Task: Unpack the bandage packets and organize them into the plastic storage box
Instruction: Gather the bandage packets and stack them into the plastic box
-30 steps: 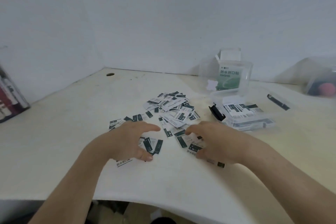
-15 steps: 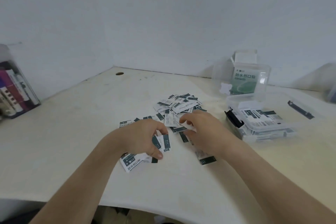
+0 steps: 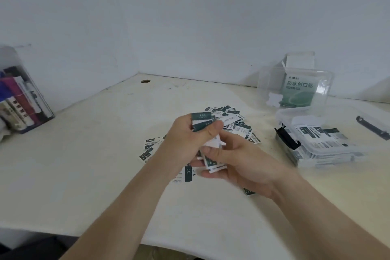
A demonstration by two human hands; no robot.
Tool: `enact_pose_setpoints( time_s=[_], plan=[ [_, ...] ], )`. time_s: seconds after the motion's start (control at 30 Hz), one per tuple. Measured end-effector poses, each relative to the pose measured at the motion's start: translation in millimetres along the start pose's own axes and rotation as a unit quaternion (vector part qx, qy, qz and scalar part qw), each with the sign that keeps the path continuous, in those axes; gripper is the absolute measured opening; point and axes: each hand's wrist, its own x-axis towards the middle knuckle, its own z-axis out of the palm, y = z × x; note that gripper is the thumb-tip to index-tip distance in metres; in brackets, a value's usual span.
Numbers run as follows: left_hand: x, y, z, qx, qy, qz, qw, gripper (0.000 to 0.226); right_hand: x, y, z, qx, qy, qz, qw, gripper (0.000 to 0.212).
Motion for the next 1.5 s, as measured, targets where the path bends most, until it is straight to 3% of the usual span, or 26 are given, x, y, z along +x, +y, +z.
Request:
enact_pose_setpoints(
  time_s=[0.1,0.17,0.23,0.3,0.43,0.6,0.67,0.77,0.83,0.9,0.97,1.1,1.23,1.33,1.43,1.5],
  plan=[
    [0,-2,-12,0.089,-0.017,0.033,0.995,0.038,-2,-1,0,-0.023,0.05,-0.026,0.998,0.008],
    [-1,-5,-38,0.236,-0.059,0.008,0.97,0.044,-4,-3,-2,-0.069,0.092,-0.03,0.993,0.012],
    [-7,-5,-59,0.414,-0.158,-0.079,0.893,0.049,-4,-3,-5,-0.086,0.12,-0.035,0.988,0.013],
    [-14,-6,-66,0.502,-0.203,-0.122,0.832,0.055,-2,-2,-5,-0.092,0.13,-0.034,0.987,0.015],
    [-14,0,-59,0.497,-0.191,-0.132,0.836,0.051,-1,0,-3,-0.096,0.128,-0.038,0.986,0.014],
    [-3,3,-53,0.531,-0.244,-0.153,0.797,0.052,-4,2,-7,-0.089,0.135,-0.033,0.986,0.016],
    [0,3,-53,0.533,-0.269,-0.147,0.789,0.041,-4,1,-8,-0.074,0.141,-0.03,0.987,0.016],
    [3,1,-56,0.509,-0.265,-0.124,0.81,0.017,-5,-1,-8,-0.053,0.151,-0.02,0.987,0.016],
    [5,2,-56,0.463,-0.22,-0.081,0.855,0.019,-5,-2,-8,-0.037,0.162,-0.017,0.986,0.017],
    [7,4,-50,0.303,-0.18,-0.053,0.934,0.01,-3,-2,-10,-0.014,0.178,-0.015,0.984,0.018],
    [8,8,-38,0.129,-0.151,-0.034,0.98,0.011,-3,-2,-11,0.011,0.184,-0.013,0.983,0.019],
    [21,6,-6,0.05,-0.1,0.018,0.994,0.011,-6,-6,-11,0.053,0.145,-0.006,0.988,0.025],
    [35,-5,11,0.053,-0.056,0.042,0.996,0.015,-7,-10,-13,0.071,0.137,0.003,0.988,0.033],
    [34,-14,15,0.069,-0.073,0.048,0.994,0.017,-9,-11,-16,0.095,0.143,0.016,0.985,0.041],
    [35,-15,14,0.099,-0.06,0.042,0.992,0.039,-10,-12,-17,0.054,0.164,0.007,0.985,0.033],
    [40,-15,7,0.139,-0.009,0.038,0.989,0.034,-10,-14,-18,0.053,0.194,-0.018,0.979,0.025]
  ],
)
